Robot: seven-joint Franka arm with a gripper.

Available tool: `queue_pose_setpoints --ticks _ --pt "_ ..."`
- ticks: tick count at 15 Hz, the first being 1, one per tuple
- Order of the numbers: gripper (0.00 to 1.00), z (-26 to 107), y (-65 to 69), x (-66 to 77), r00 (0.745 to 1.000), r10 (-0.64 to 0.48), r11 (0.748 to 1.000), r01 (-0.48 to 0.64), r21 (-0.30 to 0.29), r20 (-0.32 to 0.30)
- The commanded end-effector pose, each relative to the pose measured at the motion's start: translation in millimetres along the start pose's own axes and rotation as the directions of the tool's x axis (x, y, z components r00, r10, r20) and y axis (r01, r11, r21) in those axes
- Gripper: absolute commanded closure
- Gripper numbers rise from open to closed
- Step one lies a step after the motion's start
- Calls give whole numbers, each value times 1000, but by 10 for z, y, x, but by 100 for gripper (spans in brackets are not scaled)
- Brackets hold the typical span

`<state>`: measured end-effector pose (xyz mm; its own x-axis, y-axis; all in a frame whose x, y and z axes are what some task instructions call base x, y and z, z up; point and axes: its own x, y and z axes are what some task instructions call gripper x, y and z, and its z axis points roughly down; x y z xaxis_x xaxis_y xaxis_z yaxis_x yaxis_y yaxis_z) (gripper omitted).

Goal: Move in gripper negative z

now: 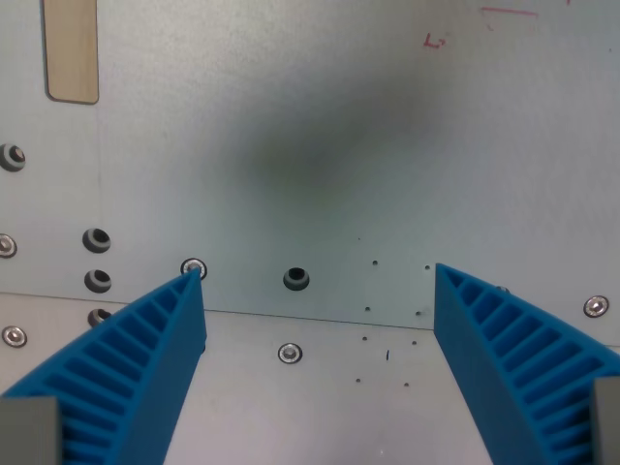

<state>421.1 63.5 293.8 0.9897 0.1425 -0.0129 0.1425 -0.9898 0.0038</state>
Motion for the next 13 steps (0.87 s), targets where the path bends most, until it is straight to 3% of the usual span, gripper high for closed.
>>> queue_pose_setpoints --ticks 1,13 --pt "0 -75 0 1 1000 0 1000 0 -1 -6" --pt "0 -675 0 -3 1000 0 1000 0 -1 -6"
